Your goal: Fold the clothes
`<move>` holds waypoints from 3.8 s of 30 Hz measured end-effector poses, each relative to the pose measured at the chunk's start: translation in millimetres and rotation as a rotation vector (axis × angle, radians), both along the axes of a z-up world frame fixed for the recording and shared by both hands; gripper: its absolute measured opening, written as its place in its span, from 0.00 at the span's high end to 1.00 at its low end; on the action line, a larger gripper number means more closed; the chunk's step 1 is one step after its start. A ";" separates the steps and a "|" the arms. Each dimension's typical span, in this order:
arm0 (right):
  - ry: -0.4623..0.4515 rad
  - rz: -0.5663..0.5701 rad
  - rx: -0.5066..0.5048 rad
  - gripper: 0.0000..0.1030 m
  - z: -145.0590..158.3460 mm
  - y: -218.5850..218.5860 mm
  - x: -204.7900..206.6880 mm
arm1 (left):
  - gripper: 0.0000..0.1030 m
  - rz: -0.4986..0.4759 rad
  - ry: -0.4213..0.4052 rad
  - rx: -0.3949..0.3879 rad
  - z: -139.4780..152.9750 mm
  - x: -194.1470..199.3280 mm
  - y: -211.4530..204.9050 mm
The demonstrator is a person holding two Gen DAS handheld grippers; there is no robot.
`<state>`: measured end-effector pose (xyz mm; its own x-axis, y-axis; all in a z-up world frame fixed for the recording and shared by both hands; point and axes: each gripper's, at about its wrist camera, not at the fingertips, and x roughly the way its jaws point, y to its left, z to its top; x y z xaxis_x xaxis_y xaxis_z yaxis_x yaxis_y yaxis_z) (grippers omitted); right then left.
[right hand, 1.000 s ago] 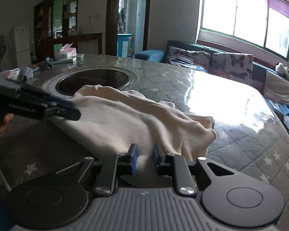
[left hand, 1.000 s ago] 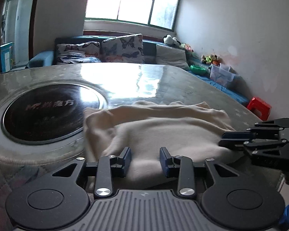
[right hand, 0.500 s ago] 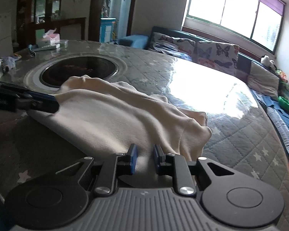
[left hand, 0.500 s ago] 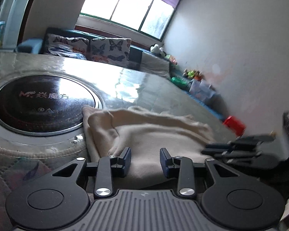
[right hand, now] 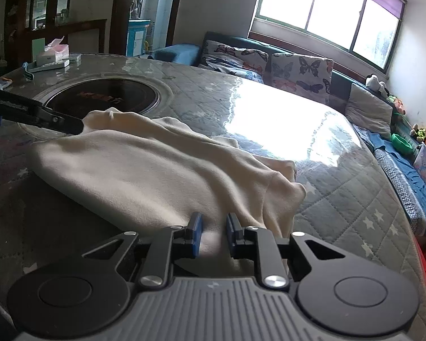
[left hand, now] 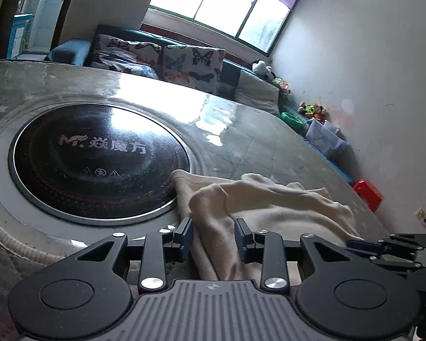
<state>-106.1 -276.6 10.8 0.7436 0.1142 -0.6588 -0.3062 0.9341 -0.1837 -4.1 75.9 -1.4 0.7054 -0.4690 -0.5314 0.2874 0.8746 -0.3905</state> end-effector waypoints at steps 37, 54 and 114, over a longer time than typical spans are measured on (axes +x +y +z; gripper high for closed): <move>-0.072 0.150 0.126 0.81 -8.8 -28.0 -7.3 | 0.95 0.130 -0.109 0.400 10.7 12.9 -63.5; -0.032 0.074 0.253 0.81 22.3 -67.9 9.4 | 0.72 0.008 -0.140 0.321 29.7 0.1 -89.6; 0.104 0.142 0.208 0.86 3.5 11.4 128.3 | 0.61 -0.074 -0.028 0.171 12.0 -13.6 -63.3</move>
<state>22.2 -265.2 14.3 0.6402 0.3531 -0.6823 -0.4436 0.8950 0.0469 -17.7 12.6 10.6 0.6880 -0.4248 -0.5884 0.3624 0.9035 -0.2286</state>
